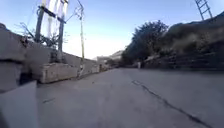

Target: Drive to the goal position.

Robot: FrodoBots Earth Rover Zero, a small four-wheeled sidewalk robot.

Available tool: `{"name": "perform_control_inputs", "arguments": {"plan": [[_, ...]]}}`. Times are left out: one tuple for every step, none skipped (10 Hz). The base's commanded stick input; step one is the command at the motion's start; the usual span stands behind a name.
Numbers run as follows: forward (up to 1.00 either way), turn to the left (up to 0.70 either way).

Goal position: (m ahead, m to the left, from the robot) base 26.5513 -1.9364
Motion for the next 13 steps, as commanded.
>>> {"name": "perform_control_inputs", "arguments": {"plan": [[0.70,0.00],[0.70,0.00],[0.70,0.00],[0.70,0.00],[0.70,0.00],[0.70,0.00],[0.70,0.00],[0.70,0.00],[0.70,0.00],[0.70,0.00],[0.70,0.00],[0.70,0.00],[0.70,0.00]]}}
